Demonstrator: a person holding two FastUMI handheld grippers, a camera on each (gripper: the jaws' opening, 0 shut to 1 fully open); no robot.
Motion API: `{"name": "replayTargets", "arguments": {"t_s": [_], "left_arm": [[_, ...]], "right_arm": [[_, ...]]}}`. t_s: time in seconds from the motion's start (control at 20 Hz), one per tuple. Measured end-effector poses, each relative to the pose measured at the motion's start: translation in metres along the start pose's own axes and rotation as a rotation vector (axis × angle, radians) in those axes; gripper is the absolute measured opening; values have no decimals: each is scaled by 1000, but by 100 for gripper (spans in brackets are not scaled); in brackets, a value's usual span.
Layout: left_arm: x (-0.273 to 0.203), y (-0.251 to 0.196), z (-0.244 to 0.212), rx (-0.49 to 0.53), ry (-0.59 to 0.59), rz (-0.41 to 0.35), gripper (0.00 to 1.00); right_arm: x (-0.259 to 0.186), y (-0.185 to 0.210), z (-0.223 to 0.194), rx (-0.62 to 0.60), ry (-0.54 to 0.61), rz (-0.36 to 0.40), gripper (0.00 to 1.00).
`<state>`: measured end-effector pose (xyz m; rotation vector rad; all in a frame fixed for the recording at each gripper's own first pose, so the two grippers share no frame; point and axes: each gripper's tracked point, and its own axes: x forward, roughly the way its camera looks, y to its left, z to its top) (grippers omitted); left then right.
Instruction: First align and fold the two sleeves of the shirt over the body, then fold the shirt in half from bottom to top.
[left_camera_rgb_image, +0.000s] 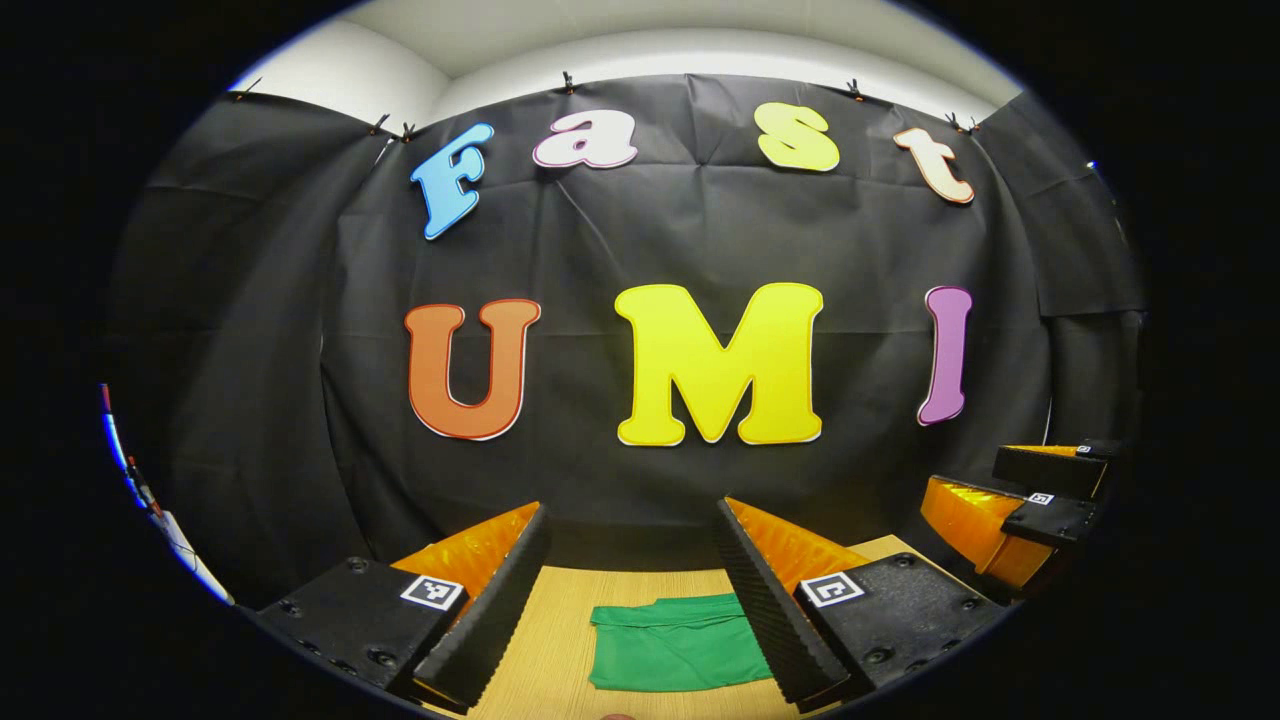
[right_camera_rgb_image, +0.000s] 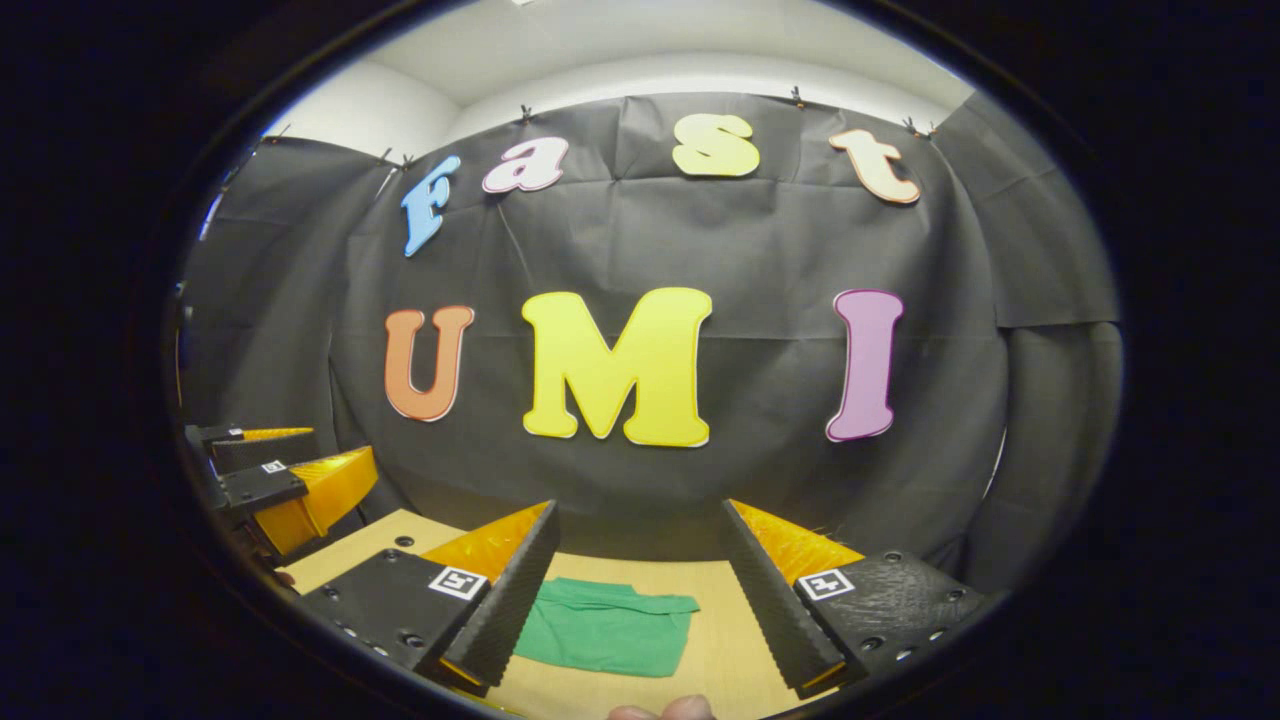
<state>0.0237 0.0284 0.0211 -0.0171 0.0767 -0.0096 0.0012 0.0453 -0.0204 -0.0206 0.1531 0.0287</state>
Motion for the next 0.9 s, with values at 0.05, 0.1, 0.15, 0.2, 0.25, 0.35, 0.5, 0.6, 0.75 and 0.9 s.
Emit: {"name": "replayTargets", "arguments": {"t_s": [0.05,0.1,0.15,0.2,0.25,0.35,0.5,0.6,0.75,0.9], "left_arm": [[-1,0,1,-2,-2,0,100],[-2,-1,1,-3,-3,0,100],[-4,-2,2,-3,-1,0,100],[-6,-3,3,1,0,1,100],[-7,-4,4,4,0,3,100],[-11,-6,5,4,0,7,100],[-16,-7,8,9,-1,17,100],[-20,-7,8,8,-2,24,100],[-29,-5,10,8,0,37,100],[-35,-3,12,7,-3,54,100]], "right_arm": [[-3,-1,1,-1,-1,0,97],[-4,-3,0,-4,-3,-1,97],[-8,0,-2,-6,-9,-3,97],[-8,1,0,-6,-15,-4,96],[-8,1,1,-8,-20,-3,97],[-12,0,2,-10,-28,2,97],[-22,-2,2,-7,-28,15,97],[-23,0,-2,-3,-22,26,97],[-25,2,-5,6,-13,41,96],[-28,2,-4,11,-10,51,97]]}}
